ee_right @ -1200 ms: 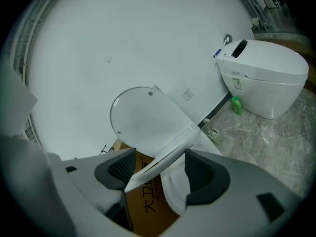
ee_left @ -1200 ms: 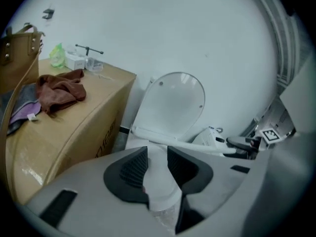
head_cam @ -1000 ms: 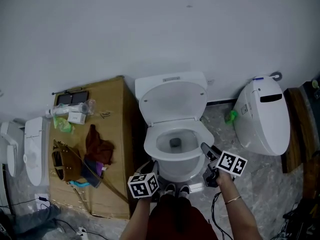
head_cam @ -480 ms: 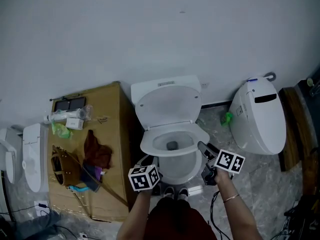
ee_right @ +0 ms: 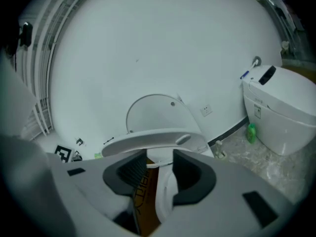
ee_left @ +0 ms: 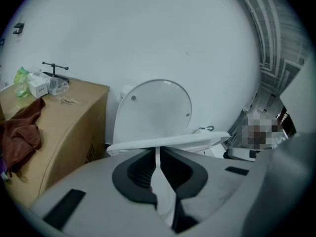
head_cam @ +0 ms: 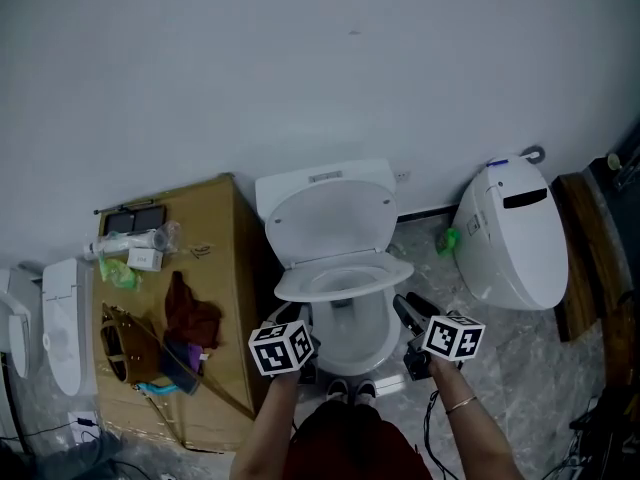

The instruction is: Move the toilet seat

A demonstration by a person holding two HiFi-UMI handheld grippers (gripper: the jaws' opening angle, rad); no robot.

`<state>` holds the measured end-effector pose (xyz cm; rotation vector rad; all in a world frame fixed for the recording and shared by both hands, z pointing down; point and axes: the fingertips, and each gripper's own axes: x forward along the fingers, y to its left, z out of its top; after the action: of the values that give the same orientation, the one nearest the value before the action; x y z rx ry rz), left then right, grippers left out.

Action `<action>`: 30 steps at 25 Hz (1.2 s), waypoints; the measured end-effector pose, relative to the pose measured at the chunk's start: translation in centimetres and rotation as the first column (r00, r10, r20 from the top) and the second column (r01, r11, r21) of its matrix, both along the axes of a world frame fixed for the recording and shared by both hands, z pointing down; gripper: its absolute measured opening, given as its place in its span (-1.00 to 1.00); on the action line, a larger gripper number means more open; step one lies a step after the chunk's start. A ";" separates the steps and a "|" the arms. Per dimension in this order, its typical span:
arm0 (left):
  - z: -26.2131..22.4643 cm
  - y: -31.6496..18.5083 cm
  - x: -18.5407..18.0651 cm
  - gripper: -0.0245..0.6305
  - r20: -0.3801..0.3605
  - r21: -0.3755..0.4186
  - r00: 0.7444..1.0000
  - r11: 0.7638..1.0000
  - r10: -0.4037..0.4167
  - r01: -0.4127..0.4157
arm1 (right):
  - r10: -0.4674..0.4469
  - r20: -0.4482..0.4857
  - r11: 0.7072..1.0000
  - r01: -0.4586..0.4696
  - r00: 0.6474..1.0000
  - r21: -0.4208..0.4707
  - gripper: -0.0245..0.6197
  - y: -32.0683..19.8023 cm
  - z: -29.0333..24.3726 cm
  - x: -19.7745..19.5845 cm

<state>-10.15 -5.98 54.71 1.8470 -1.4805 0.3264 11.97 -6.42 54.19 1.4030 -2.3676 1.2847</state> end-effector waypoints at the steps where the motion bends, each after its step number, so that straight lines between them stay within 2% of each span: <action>1: -0.2 -0.4 0.0 -0.78 0.000 0.005 1.000 1.000 0.002 -0.002 | -0.002 -0.024 1.000 0.002 1.000 0.010 -0.50 -0.3 0.0 -0.1; 3: -0.5 -1.0 -0.2 -0.78 0.002 0.013 1.000 1.000 0.009 -0.009 | -0.010 -0.058 1.000 0.011 0.998 0.029 -0.66 -1.1 -0.2 -0.6; 6: -0.8 -1.9 -0.4 -0.78 0.010 0.023 1.000 1.000 0.020 -0.020 | -0.035 -0.105 0.997 0.042 0.994 0.062 -0.77 -2.9 -0.8 -1.9; 12: -1.6 -3.6 -0.6 -0.78 0.039 0.033 0.998 0.999 0.040 -0.041 | -0.044 -0.172 0.992 0.064 0.984 0.109 -0.78 -6.4 -2.0 -4.2; 19: -2.1 -5.3 -1.1 -0.78 0.075 0.067 0.996 0.996 0.049 -0.054 | -0.043 -0.235 0.987 0.078 0.971 0.140 -0.78 -8.2 -2.2 -4.8; 30: -3.0 -9.2 -1.7 -0.78 0.115 0.123 0.993 0.992 0.001 -0.015 | -0.044 -0.289 0.978 0.101 0.956 0.184 -0.78 -12.1 -3.2 -5.4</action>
<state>-11.87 -15.17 51.72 1.9610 -1.6028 0.3567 6.52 -18.52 51.03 1.4246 -2.3710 0.7851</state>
